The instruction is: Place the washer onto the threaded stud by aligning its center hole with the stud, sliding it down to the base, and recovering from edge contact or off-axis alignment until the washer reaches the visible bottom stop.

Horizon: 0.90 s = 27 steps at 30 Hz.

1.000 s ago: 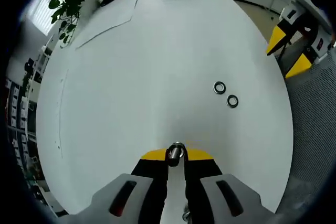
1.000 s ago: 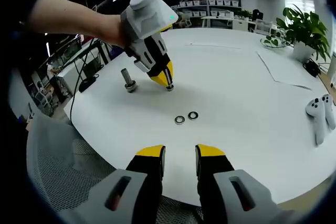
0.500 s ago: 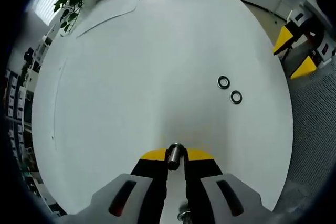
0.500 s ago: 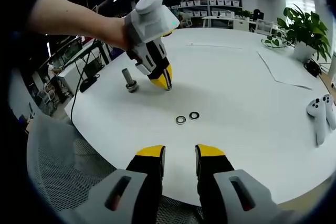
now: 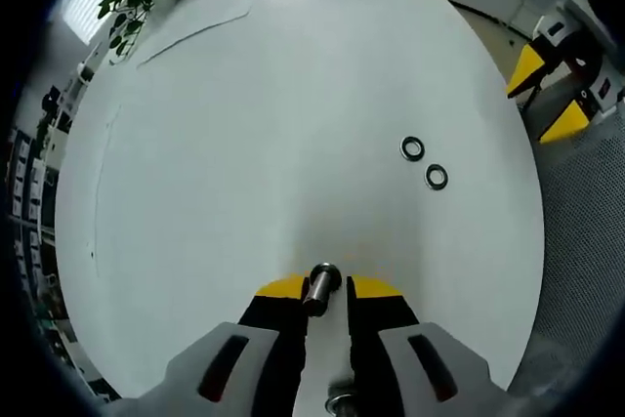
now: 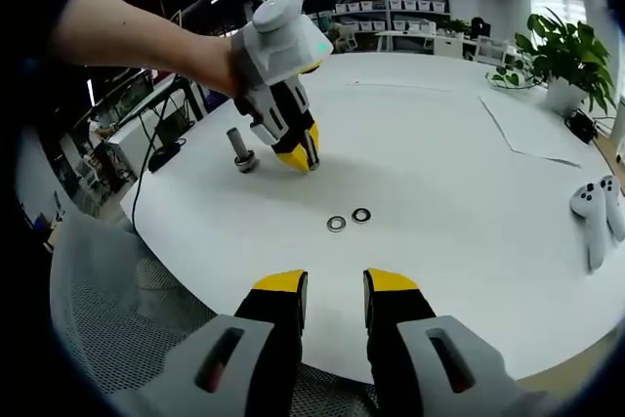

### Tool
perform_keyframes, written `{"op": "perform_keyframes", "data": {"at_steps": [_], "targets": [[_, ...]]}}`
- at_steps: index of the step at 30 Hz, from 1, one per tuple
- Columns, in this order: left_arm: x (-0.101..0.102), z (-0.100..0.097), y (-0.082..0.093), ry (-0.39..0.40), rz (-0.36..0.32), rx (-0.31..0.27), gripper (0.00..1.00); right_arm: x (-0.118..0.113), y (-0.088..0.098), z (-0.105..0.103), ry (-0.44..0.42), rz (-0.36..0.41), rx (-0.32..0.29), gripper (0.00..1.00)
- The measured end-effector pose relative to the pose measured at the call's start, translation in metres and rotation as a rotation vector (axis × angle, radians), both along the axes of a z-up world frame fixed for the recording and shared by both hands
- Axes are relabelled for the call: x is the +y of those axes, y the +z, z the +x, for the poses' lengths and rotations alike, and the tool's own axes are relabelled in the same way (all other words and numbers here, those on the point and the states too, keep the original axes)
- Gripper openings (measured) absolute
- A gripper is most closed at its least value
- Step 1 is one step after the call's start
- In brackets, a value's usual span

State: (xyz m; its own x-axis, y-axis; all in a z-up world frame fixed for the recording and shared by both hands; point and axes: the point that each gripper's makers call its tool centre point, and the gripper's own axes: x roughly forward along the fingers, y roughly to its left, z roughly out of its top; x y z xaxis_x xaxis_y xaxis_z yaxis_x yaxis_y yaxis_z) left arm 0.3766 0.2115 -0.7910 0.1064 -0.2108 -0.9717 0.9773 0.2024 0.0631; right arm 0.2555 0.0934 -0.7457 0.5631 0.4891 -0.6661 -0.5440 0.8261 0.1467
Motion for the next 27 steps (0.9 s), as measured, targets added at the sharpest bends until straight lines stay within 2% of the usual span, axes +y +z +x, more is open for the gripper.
{"op": "perform_keyframes", "data": {"at_steps": [10, 14, 20, 27], "targets": [[0.005, 0.005, 0.009, 0.054, -0.034, -0.024, 0.20, 0.000, -0.001, 0.000, 0.001, -0.005, 0.003, 0.26], [0.005, 0.004, 0.016, 0.093, -0.070, -0.028, 0.20, 0.000, -0.001, -0.001, 0.004, -0.013, 0.006, 0.26], [0.003, -0.003, 0.027, 0.114, -0.112, -0.041, 0.21, 0.000, -0.002, -0.001, 0.006, -0.020, 0.008, 0.26], [0.009, -0.016, 0.032, 0.146, -0.133, -0.041, 0.22, 0.000, -0.003, -0.002, 0.009, -0.023, 0.010, 0.26]]}}
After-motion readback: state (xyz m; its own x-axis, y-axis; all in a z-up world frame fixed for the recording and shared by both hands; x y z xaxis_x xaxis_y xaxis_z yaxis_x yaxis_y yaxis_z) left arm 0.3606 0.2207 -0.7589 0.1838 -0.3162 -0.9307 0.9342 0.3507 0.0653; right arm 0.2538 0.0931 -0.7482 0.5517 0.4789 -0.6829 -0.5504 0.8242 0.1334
